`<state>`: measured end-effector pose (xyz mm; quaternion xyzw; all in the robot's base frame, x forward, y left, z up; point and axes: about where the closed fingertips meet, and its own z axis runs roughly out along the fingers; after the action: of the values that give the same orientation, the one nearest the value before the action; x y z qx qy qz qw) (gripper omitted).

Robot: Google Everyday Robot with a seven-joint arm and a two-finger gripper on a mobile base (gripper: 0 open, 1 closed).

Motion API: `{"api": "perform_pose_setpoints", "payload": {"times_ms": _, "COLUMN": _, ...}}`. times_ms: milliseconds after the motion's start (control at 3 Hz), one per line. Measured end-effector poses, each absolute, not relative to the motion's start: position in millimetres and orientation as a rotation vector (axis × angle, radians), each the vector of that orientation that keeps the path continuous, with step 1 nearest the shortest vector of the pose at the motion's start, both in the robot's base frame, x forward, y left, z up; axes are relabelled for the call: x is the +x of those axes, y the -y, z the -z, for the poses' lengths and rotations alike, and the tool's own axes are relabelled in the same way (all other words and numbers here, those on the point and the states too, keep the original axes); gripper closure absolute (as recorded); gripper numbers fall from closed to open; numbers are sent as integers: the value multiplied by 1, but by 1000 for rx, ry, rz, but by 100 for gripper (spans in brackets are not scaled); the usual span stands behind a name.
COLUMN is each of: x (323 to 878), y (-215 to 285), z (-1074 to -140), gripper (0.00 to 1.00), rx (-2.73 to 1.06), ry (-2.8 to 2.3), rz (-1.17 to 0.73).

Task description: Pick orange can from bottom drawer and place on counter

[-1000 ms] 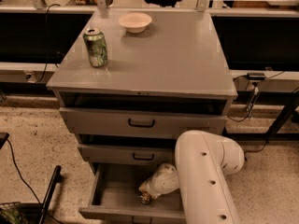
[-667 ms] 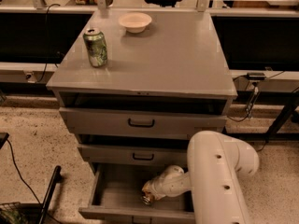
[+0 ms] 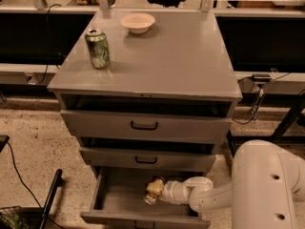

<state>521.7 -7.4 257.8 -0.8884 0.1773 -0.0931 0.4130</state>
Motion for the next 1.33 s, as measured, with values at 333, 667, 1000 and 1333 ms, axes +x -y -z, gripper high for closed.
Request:
{"api": "perform_pose_setpoints", "payload": {"times_ms": 333, "x": 510, "y": 16, "z": -319, "gripper": 100, "rx": -2100, "ry": -301, "rz": 244}}
{"api": "perform_pose_setpoints", "payload": {"times_ms": 667, "x": 505, "y": 15, "z": -366, "gripper": 100, "rx": -1977, "ry": -199, "rz": 229}}
{"api": "perform_pose_setpoints", "payload": {"times_ms": 1000, "x": 500, "y": 4, "z": -382, "gripper": 100, "rx": -1905, "ry": -170, "rz": 212}}
{"api": "perform_pose_setpoints", "payload": {"times_ms": 1333, "x": 500, "y": 4, "z": -382, "gripper": 100, "rx": -1906, "ry": -169, "rz": 212}}
